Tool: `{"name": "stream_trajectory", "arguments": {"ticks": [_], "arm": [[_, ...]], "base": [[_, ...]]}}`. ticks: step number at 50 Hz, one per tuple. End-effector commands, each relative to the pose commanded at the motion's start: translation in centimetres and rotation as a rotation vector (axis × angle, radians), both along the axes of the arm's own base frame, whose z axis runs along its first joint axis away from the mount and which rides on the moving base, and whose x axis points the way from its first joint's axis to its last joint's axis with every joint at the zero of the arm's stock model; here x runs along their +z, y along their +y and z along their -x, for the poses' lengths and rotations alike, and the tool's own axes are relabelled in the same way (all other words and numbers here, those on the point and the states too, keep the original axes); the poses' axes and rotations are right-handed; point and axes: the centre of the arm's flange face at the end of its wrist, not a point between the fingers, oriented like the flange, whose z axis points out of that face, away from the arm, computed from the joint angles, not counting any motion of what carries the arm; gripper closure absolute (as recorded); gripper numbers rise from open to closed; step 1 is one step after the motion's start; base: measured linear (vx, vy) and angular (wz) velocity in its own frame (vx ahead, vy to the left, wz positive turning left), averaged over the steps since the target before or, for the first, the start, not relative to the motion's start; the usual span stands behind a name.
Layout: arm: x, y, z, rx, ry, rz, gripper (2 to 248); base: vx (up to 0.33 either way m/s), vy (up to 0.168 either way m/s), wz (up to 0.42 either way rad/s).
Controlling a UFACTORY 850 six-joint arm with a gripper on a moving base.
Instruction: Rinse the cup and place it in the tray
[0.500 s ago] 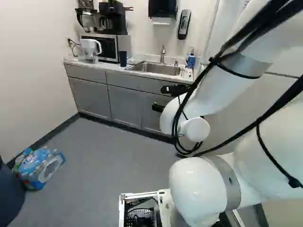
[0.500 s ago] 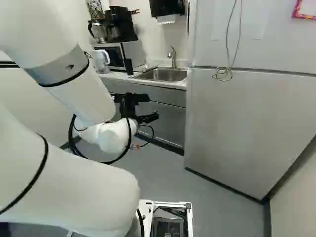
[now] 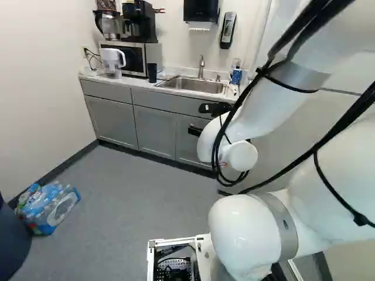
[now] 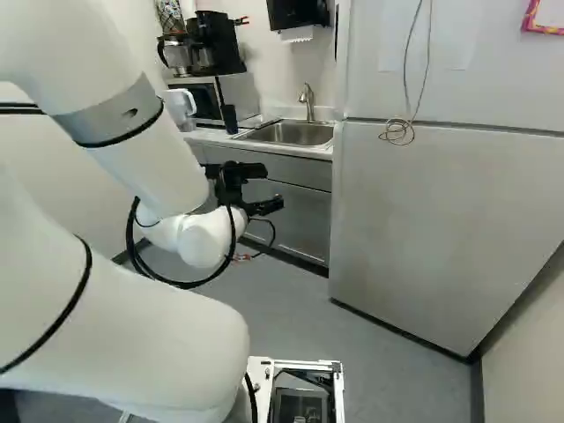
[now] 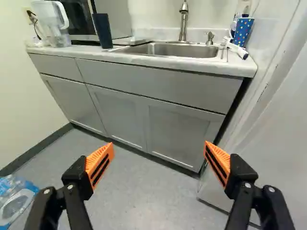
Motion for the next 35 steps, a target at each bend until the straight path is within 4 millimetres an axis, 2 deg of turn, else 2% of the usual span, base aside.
{"name": "stream_trajectory", "arguments": {"ticks": [35], "arm": [[3.7, 0.2, -6.0, 0.006, -0.071, 0.0, 3]], "base": [[0.0, 0.0, 0.0]]}}
